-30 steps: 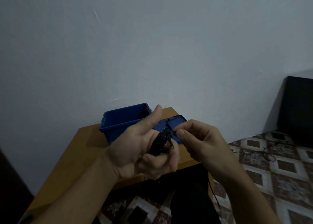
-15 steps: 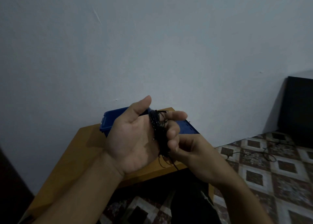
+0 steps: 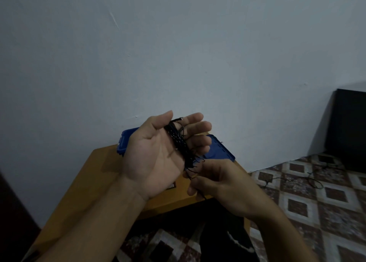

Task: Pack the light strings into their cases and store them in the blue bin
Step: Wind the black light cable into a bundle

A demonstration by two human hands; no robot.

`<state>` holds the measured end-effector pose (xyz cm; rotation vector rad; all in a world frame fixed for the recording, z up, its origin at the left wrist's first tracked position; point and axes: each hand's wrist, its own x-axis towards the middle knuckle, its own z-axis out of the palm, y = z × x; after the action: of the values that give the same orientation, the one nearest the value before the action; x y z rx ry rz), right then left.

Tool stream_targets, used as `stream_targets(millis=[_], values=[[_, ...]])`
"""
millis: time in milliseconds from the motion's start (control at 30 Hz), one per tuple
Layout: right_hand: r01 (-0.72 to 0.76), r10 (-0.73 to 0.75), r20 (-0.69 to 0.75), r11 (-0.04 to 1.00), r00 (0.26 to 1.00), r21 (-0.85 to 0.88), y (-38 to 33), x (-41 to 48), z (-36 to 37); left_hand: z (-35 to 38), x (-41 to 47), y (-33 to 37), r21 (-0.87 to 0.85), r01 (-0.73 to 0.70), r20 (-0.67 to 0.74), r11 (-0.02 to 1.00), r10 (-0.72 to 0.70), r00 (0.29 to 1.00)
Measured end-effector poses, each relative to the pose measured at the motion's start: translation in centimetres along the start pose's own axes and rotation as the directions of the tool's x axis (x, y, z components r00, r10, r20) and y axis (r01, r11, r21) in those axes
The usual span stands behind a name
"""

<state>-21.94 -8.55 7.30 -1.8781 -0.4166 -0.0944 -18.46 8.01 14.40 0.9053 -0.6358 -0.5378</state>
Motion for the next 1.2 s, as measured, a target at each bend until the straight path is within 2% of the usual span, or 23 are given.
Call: stream_targets(millis=[267, 433, 767, 1033, 1200], values=[[0.016, -0.015, 0.016, 0.998, 1.0, -0.062, -0.2, -0.3, -0.4, 0.2, 0.1, 0.0, 0.025, -0.009, -0.07, 1.0, 0.011, 0.998], [0.026, -0.026, -0.004, 0.999, 1.0, -0.043, -0.6, -0.4, -0.7, 0.6, 0.1, 0.0, 0.07, -0.014, -0.142, 0.997, 0.024, 0.99], [0.021, -0.021, -0.043, 1.0, 0.999, 0.002, -1.4, -0.7, -0.8, 0.2, 0.6, -0.3, 0.055, -0.017, -0.186, 0.998, 0.027, 0.982], [0.104, -0.073, -0.189, 0.982, 0.979, 0.157, -1.1, -0.6, -0.7, 0.0, 0.8, -0.3, 0.075, 0.013, -0.2, 0.997, 0.002, 0.98], [0.147, -0.071, -0.272, 0.952, 0.96, 0.268, -1.1, -0.4, -0.7, -0.2, 0.9, -0.4, 0.119, 0.092, -0.203, 0.989, -0.066, 0.977]])
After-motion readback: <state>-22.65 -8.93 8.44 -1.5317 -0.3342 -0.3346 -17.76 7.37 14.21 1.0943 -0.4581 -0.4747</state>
